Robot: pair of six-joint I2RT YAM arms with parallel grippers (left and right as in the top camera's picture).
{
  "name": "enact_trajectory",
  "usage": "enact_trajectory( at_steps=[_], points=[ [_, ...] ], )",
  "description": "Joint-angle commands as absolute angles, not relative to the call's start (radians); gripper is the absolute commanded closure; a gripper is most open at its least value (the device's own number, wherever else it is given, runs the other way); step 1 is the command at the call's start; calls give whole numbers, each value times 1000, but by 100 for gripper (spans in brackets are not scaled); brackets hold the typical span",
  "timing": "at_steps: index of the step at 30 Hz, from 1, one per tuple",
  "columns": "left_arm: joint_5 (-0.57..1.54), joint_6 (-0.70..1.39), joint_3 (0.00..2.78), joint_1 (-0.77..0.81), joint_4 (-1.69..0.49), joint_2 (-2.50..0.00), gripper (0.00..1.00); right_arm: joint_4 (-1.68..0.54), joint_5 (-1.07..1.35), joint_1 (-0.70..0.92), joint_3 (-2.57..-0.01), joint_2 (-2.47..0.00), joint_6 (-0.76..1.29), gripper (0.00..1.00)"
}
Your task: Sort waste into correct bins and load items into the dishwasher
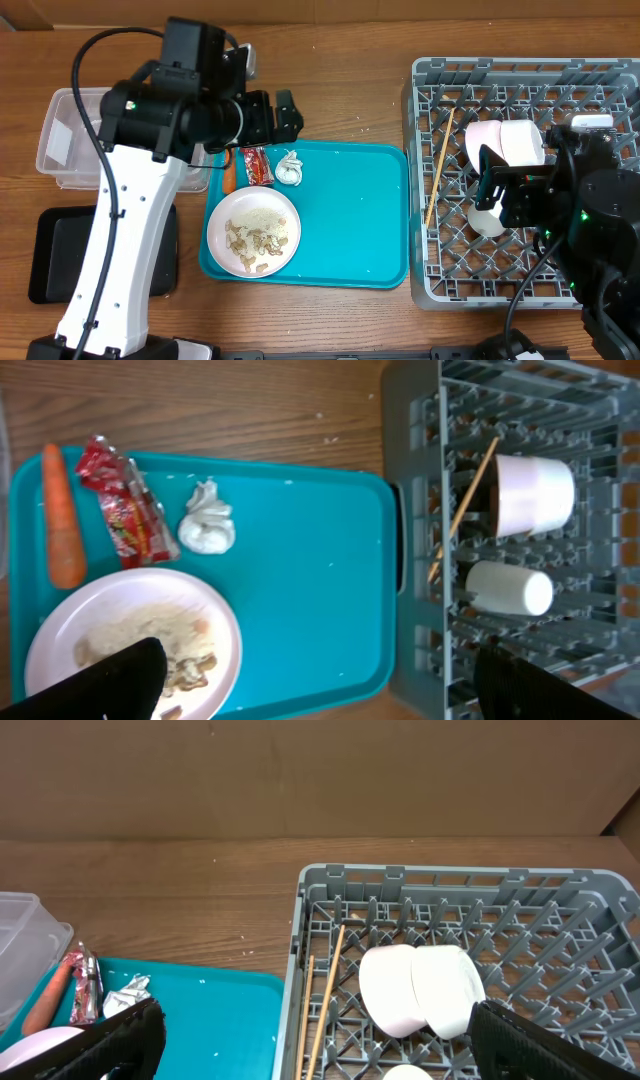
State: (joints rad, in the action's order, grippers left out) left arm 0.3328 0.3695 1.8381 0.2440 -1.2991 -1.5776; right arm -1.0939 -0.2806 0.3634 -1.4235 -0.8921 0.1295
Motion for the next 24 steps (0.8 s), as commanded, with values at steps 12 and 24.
enact_trajectory(
  at_steps=[12, 24],
  points=[
    [-204, 476, 1852, 536, -1367, -1821, 12, -1091, -295, 365, -1438, -887, 123, 0],
    [-69, 411, 1852, 464, -1216, -2147, 14, -1091, -295, 365, -1438, -887, 123, 0]
  ],
)
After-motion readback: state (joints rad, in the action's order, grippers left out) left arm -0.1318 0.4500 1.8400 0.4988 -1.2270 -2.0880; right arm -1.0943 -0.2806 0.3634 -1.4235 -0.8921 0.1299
